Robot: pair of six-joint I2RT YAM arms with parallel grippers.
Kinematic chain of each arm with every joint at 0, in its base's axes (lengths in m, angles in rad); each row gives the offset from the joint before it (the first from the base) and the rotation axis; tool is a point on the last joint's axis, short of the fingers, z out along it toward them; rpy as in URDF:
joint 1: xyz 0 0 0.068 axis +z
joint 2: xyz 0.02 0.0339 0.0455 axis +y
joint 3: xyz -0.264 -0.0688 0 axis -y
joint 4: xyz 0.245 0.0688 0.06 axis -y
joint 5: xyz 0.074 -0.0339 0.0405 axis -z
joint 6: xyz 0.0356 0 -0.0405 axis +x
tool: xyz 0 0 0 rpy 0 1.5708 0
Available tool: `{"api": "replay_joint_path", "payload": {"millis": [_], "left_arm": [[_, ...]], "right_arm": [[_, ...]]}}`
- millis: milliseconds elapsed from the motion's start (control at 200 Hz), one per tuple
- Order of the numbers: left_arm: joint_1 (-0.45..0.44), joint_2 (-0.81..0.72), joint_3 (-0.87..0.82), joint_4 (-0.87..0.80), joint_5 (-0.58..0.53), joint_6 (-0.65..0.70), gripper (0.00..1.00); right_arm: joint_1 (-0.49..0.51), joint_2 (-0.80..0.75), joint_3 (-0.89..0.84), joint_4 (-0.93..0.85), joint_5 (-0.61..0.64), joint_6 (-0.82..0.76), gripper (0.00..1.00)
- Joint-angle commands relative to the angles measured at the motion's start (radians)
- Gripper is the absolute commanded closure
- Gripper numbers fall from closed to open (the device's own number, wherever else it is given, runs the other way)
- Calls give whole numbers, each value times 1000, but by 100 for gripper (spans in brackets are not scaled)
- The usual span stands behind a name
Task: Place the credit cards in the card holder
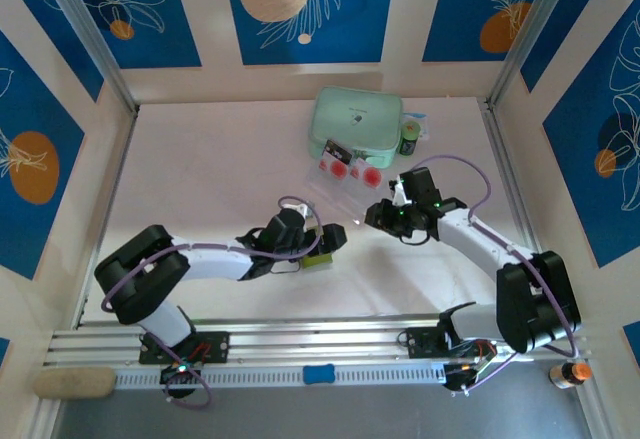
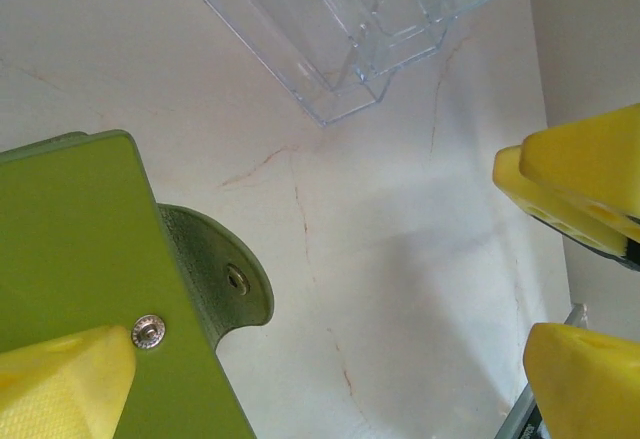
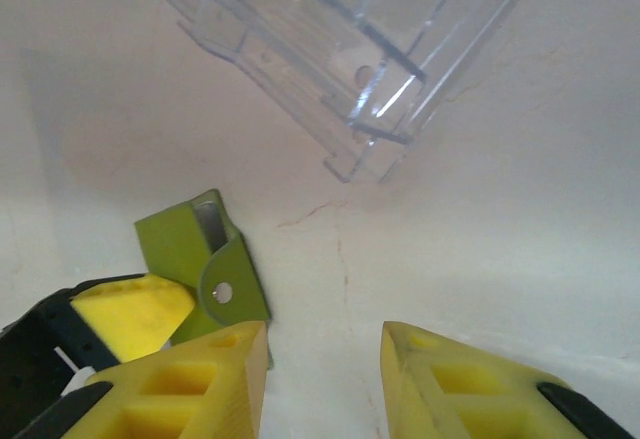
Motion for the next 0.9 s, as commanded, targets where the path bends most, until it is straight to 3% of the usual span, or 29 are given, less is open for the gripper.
{"api": "replay_joint_path", "payload": {"millis": [0,310,635,895], "left_arm": [[-12,2,-17,-44,-23,-2,0],[24,-84,84,-203,-15,84,0],[156,-220,99,-304,21,125,0],[268,-367,85,-586,-82,134,0]], "right_arm": [[11,-26,-2,-30,-54,-4,66],[159,-41,45,-27,-30,36,67],[384,30,159,-28,62,83,73],[511,189,274,3,58,90,79]]}}
